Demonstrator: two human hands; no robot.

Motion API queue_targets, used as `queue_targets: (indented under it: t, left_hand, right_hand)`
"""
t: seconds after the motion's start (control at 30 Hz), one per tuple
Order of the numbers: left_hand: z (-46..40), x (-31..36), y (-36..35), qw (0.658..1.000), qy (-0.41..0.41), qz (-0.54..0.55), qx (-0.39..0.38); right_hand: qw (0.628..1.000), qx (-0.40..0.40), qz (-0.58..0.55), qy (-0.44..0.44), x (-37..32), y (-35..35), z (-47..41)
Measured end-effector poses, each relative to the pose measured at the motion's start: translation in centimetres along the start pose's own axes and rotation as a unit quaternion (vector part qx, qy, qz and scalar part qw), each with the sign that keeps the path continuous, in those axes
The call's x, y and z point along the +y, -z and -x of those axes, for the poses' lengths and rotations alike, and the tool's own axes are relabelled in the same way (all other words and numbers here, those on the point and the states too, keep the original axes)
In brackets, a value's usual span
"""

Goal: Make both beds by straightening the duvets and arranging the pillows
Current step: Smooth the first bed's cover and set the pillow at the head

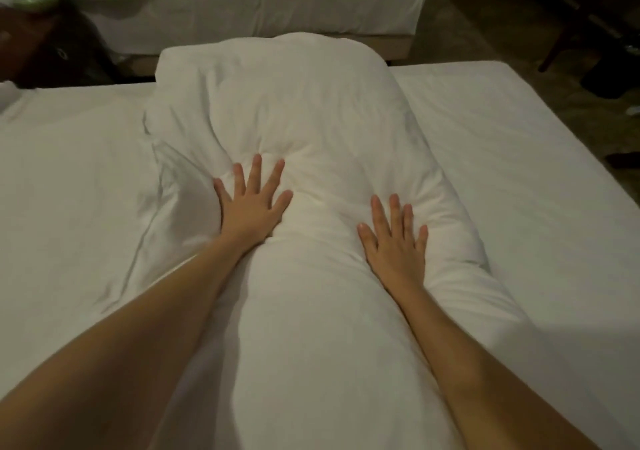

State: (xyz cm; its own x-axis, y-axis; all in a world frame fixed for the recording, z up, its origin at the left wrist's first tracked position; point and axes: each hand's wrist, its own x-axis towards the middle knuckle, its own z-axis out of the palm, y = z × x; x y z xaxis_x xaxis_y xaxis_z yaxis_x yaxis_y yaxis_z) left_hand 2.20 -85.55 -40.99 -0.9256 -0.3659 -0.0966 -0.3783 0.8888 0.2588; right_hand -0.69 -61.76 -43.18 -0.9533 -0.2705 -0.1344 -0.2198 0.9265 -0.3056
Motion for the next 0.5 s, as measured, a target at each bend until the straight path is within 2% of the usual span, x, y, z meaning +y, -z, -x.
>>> queue_targets:
  t: [0.3,0.5]
  left_hand:
    - [10.0,0.8,2.1,0.997,-0.029,0.018,-0.075]
    - [15.0,0.7,3.8,0.991,-0.04,0.031,-0.12]
  right_hand:
    - [0.997,-0.041,-0.064,-0.018,-1.1,1.9,4.4]
    - [0.991,-0.104,-0.079,-0.028,-2.3,4.1,9.3]
